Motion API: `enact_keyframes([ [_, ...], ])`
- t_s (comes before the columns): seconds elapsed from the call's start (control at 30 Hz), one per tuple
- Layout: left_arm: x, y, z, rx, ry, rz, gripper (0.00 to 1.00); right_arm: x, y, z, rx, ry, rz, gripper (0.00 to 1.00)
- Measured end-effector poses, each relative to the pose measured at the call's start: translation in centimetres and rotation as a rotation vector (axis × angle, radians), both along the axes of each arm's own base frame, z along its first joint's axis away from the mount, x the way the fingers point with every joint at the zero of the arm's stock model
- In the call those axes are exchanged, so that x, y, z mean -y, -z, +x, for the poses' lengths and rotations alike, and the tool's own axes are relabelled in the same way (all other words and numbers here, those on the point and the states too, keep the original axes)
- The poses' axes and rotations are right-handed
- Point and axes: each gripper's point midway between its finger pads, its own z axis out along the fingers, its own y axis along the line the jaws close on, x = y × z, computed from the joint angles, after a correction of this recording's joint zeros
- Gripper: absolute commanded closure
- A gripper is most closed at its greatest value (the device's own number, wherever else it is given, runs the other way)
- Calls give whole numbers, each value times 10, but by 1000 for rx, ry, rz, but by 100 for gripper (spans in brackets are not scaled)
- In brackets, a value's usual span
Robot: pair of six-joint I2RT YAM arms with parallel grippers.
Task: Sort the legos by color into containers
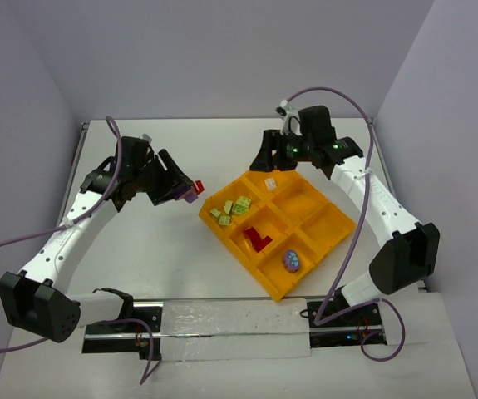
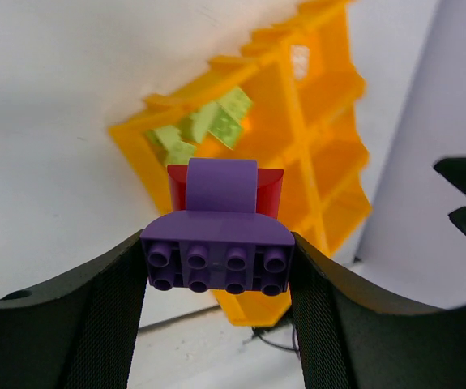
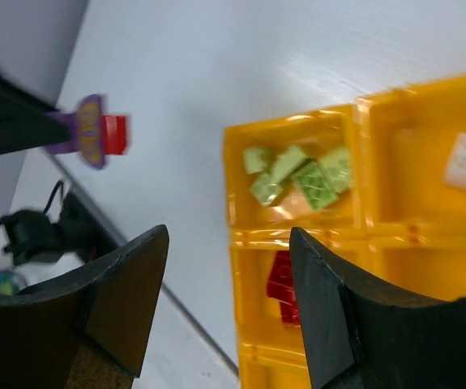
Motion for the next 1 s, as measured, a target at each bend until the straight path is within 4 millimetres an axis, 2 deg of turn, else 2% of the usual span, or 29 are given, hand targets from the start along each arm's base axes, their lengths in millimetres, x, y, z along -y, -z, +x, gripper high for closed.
enact_keyframes([
  [0.13, 11, -6, -3, 30, 75, -128, 100, -43, -20, -15, 67, -169, 19, 33],
  [0.27, 20, -17, -8, 70, 162, -255, 100, -68, -8, -32, 41, -286, 26, 35],
  [0.43, 32, -28, -19, 100, 271, -361, 100, -72, 3, -35, 63, -352, -3, 36],
  [0.57, 34, -30, -24, 106, 320, -389, 100, -75, 7, -38, 192, -427, -54, 36],
  [0.73, 33, -33, -27, 124, 361, -397, 100, -74, 32, -71, 410, -563, -138, 30],
  [0.8, 32, -33, -28, 128, 376, -401, 100, -75, 33, -77, 482, -605, -148, 30],
  [1.0, 34, -33, -35, 126, 423, -420, 100, -81, 18, -68, 667, -662, -163, 30],
])
